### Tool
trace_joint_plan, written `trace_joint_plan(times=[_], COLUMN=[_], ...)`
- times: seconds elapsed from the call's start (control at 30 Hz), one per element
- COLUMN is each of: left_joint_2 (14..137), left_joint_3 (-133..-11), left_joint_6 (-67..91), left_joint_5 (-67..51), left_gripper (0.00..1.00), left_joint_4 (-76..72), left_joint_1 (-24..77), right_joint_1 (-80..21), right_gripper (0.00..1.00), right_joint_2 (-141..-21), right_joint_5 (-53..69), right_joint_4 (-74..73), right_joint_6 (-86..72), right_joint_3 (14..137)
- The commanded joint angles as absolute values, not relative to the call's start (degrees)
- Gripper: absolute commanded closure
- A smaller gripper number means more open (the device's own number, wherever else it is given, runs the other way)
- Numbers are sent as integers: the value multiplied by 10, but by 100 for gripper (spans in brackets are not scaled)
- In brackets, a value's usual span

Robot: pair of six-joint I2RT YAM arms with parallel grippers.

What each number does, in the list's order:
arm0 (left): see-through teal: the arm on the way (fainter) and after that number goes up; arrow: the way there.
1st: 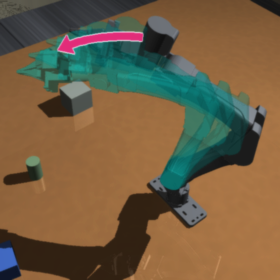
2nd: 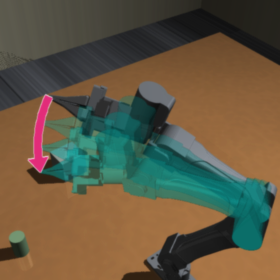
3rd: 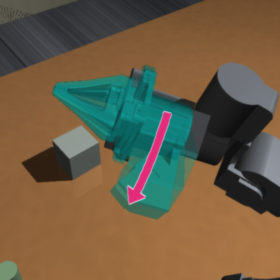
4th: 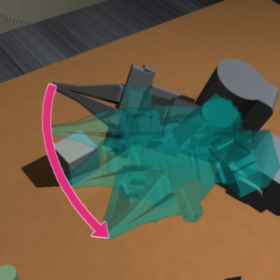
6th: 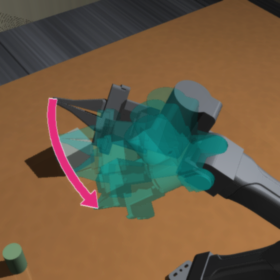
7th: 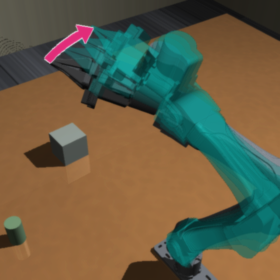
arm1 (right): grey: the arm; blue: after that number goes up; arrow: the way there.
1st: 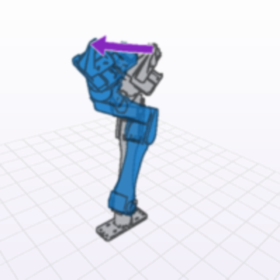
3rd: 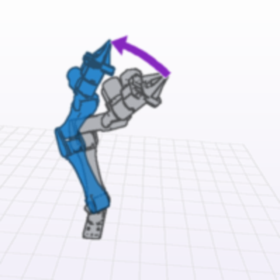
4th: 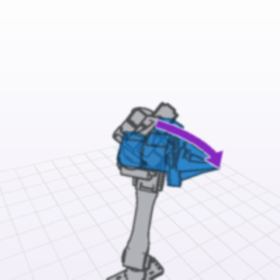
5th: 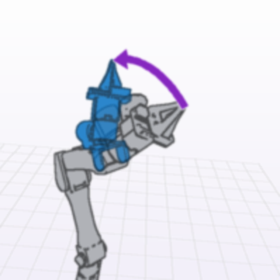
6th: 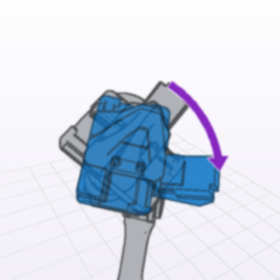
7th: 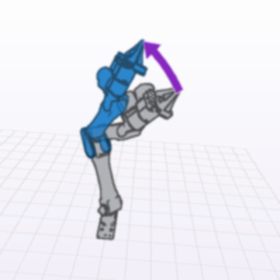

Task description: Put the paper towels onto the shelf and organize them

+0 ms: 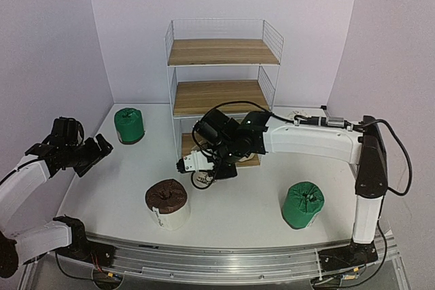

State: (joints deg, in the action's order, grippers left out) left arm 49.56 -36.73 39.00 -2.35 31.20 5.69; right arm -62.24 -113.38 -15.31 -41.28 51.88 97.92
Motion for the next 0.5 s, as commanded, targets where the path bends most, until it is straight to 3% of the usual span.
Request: trace_joint_plan(times=[0.0,0.47], left_joint_2=[493,503], left_joint_3=[-390,-389], left_joint_6=[386,389], left_joint_5=[-7,-5], left_gripper=[0,0], left_joint_4=[329,328], left_joint_1=[58,58], right_joint_1=[-596,-546], right_gripper=[69,67], right_joint_2=[-1175,-1270], right_joint_5=[-161,-154], right_joint_4=[-395,-383], right_joint_6=[555,604], right_joint_3=[1042,1159])
